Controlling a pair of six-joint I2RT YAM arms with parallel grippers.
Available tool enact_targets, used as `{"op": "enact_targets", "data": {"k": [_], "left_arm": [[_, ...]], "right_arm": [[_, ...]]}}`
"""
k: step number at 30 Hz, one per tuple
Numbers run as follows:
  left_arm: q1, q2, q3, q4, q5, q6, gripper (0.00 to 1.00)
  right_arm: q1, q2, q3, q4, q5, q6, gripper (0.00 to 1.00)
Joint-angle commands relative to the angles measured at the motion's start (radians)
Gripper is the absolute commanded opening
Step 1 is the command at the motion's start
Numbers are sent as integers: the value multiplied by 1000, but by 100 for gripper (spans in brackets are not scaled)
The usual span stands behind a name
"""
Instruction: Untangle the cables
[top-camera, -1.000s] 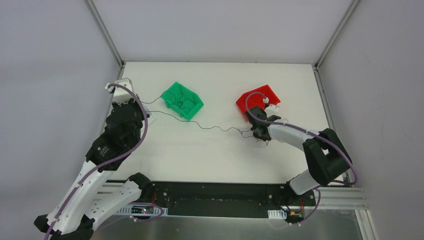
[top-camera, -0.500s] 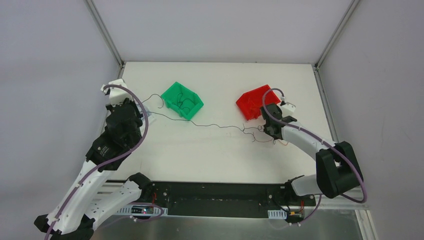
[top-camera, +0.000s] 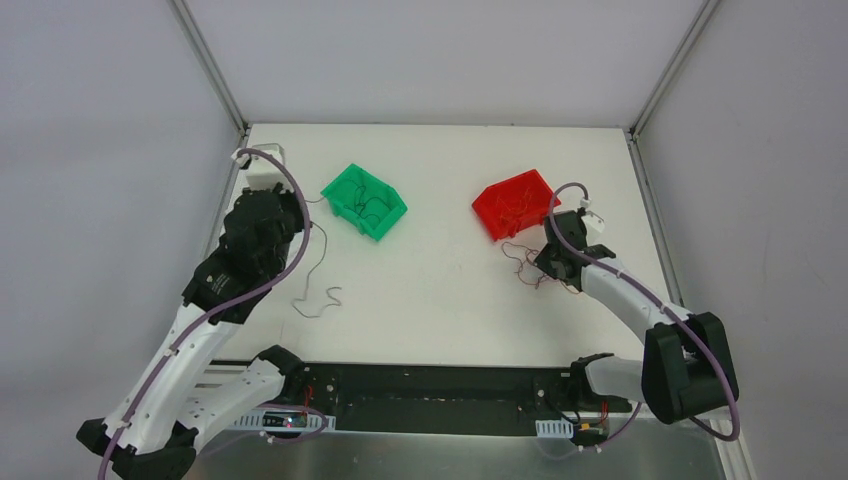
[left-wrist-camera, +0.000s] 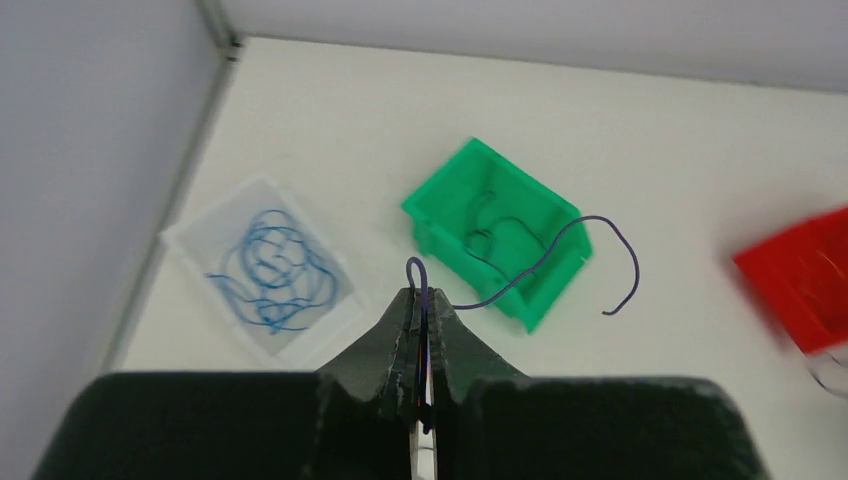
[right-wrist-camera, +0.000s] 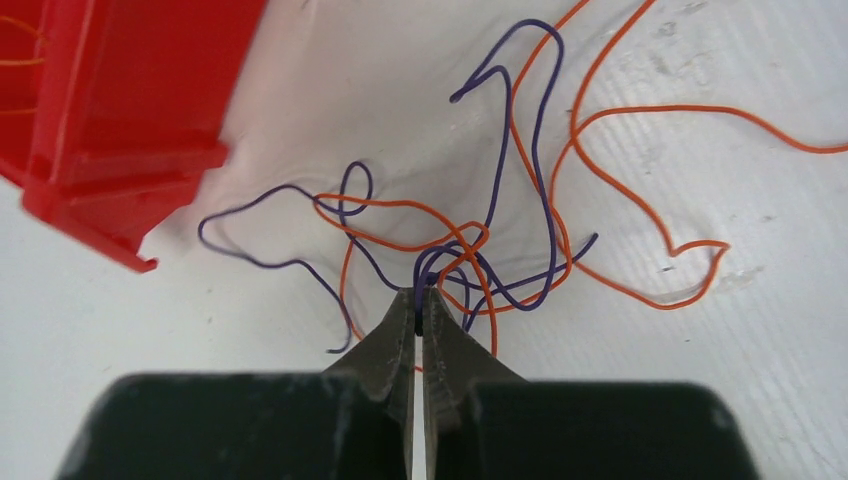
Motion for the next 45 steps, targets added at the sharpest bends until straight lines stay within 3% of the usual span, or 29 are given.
{"op": "enact_targets", "data": {"k": [1, 4, 12, 15, 17, 19, 20, 22, 28, 40, 42, 44, 45], "left_arm": [[4, 100, 23, 11, 460, -91, 5], [3, 175, 28, 11, 555, -133, 2], [3, 219, 14, -13, 520, -168, 0], [3, 225, 44, -14, 570, -178, 0], [3, 233, 85, -14, 607, -190, 0], [-2, 253, 136, -14, 614, -195, 0], [-6, 267, 164, -14, 615, -196, 0], [-13, 298, 216, -14, 623, -195, 0], [-18, 348, 251, -14, 650, -197, 0], [-68, 259, -107, -28, 640, -249, 0], [-94, 272, -131, -28, 643, -268, 7], [-119, 307, -139, -28, 644, -268, 26], [-127, 327, -140, -28, 639, -264, 40]], "right_arm": [[5, -63, -6, 56, -124, -17, 0], [8, -67, 2, 55, -176, -39, 0], [17, -80, 3, 63, -249, -62, 3], [16, -90, -2, 72, -248, -69, 6], [17, -86, -2, 85, -266, -88, 20], [16, -73, 6, 83, -274, -93, 53], [16, -67, 10, 84, -281, -96, 63], [16, -60, 18, 83, -297, -98, 69], [17, -110, 7, 92, -313, -115, 71], [17, -162, -10, 89, -305, -134, 73], [18, -155, -5, 90, -310, -129, 73], [17, -151, -3, 93, -314, -126, 74], [17, -151, -2, 95, -319, -124, 73]]}}
